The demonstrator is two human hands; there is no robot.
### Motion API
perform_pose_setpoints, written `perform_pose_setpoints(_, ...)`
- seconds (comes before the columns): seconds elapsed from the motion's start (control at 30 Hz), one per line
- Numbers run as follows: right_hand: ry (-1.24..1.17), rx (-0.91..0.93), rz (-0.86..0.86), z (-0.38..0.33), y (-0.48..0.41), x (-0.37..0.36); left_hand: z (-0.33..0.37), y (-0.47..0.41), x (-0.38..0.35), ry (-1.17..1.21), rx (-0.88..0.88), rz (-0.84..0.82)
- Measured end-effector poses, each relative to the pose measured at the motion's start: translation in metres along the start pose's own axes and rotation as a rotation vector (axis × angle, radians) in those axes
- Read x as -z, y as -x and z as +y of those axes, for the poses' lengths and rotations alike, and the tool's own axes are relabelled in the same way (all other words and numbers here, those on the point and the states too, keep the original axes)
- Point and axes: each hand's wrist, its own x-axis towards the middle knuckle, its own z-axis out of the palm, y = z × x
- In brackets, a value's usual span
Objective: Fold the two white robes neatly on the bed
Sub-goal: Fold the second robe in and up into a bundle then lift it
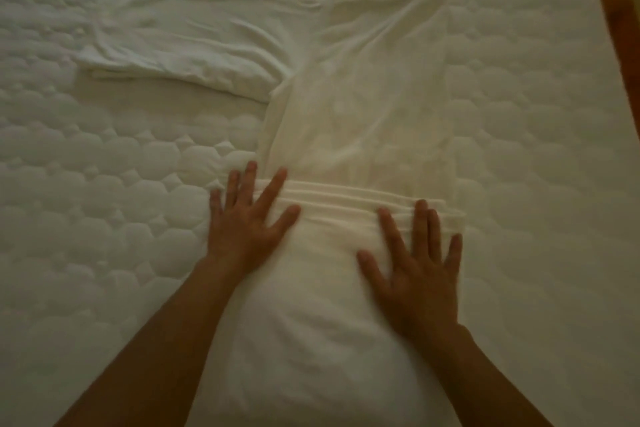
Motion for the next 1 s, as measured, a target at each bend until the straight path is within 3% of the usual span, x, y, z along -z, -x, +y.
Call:
perform_pose_setpoints(0.3, 0.012, -0.023, 0.012, -0.009, -0.003, 0.0, -0.001, 0.001, 0.0, 0.038, -0.031, -0.003)
perform_pose_setpoints(0.57, 0.108, -0.062, -0.08, -0.02, -0.006, 0.015, -0.008, -0.006, -0.012, 0.049, -0.092, 0.017)
perform_pose_setpoints(0.67, 0.087, -0.086, 0.004, -0.049, -0.021, 0.024, -0.014, -0.009, -0.008, 0.141, -0.144, 0.078)
perform_pose_setpoints(0.73, 0.025, -0.077, 0.12, -0.088, -0.053, 0.028, -0.026, -0.036, 0.012, 0.498, 0.02, 0.195)
perform_pose_setpoints(0.8, -0.006, 0.055, 0.139, -0.142, -0.104, 0.03, -0.058, -0.079, 0.041, 0.946, 0.314, 0.3)
perform_pose_setpoints(0.9, -0.015, 0.215, 0.172, -0.226, -0.185, 0.033, -0.12, -0.173, 0.093, 1.511, 0.697, 0.33)
perform_pose_setpoints(1.0, -0.011, 0.306, 0.158, -0.315, -0.26, 0.036, -0.188, -0.264, 0.143, 1.87, 0.918, 0.409)
